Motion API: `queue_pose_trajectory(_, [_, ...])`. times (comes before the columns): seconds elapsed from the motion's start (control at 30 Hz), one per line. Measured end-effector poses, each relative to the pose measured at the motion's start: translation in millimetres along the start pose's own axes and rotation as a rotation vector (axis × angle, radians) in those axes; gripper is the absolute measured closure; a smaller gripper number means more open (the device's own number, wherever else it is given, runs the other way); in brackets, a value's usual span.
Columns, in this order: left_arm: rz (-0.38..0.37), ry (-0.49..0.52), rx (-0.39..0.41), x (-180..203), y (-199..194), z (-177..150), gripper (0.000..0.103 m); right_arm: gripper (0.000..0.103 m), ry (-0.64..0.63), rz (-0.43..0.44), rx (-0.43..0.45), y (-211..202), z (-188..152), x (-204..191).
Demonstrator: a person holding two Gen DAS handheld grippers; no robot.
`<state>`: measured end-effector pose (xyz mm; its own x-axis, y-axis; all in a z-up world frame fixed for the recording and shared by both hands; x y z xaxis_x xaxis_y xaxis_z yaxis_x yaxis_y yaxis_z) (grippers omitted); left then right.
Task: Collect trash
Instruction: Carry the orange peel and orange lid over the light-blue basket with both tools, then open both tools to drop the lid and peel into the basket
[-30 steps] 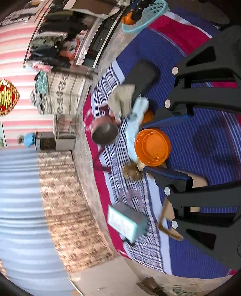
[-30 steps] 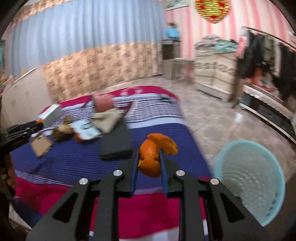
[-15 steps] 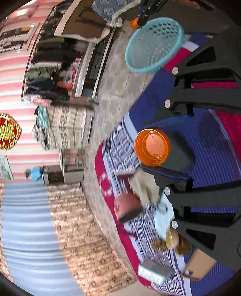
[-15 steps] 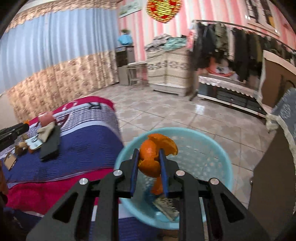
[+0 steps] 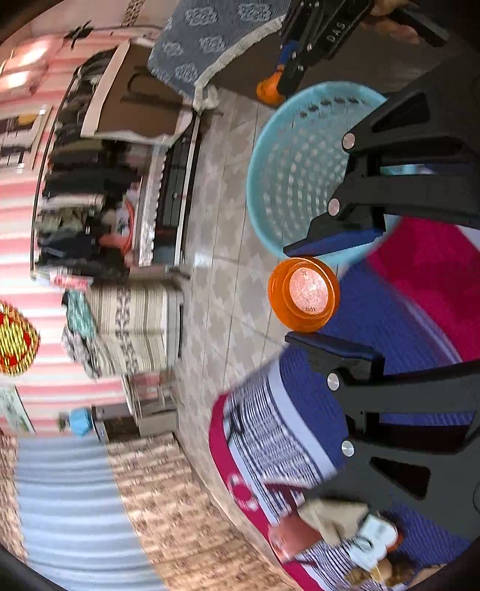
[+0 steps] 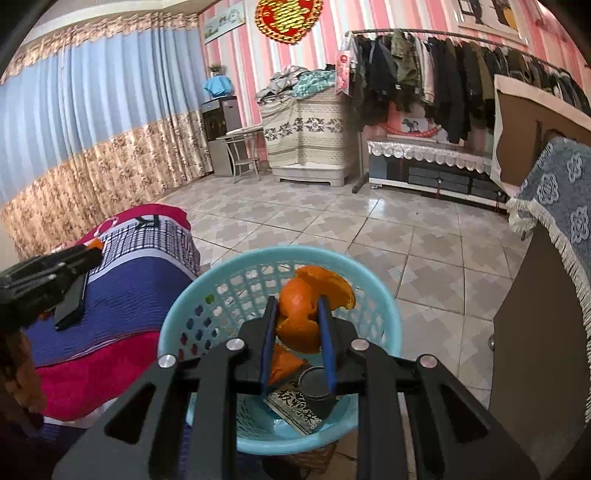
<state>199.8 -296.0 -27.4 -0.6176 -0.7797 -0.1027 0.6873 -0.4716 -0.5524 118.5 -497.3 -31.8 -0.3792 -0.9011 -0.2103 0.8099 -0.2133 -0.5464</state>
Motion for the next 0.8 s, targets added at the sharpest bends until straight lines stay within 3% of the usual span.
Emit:
queue_pose_trajectory(0.27, [-0.088,0.045,-0.013,45,47,13,0.063,0.081,0.036,-0.02,-0.009,7,-2,11])
queue_pose_trajectory(0.3, [-0.09,0.049,-0.013,47,52,14,0.059,0.081,0.042,-0.024,-0.009,7,-2,13])
queue_pose_trajectory(0.33, [-0.089,0.055,-0.016,48,58,15,0.048,0.081,0.044,-0.025,-0.008,7,-1,14])
queue_pose_trajectory(0.43, [-0.074,0.041,-0.008,46,62,18,0.028,0.081,0.054,-0.018,-0.009,9,-1,13])
queue_pose_trajectory(0.63, [-0.013,-0.027,0.005,20,57,21,0.012,0.081,0.043,0.002,-0.029,20,-3,-2])
queue_pose_trajectory(0.8, [0.075,-0.064,0.035,-10,38,21,0.006,0.08,0.025,-0.007,-0.042,34,-4,-19])
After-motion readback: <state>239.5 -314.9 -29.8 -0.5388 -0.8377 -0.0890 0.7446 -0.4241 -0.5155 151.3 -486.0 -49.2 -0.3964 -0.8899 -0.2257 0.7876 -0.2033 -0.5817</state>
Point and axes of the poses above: each gripper's, at about its wrist camera, not at the fingertips, and y roughly the way its jaws point, x to its right, z to its top, the point moved 1 cm from there along y, roughly the way its jaws point, and after that the axes turned 5 degrees about y, right-handed, at the moved point
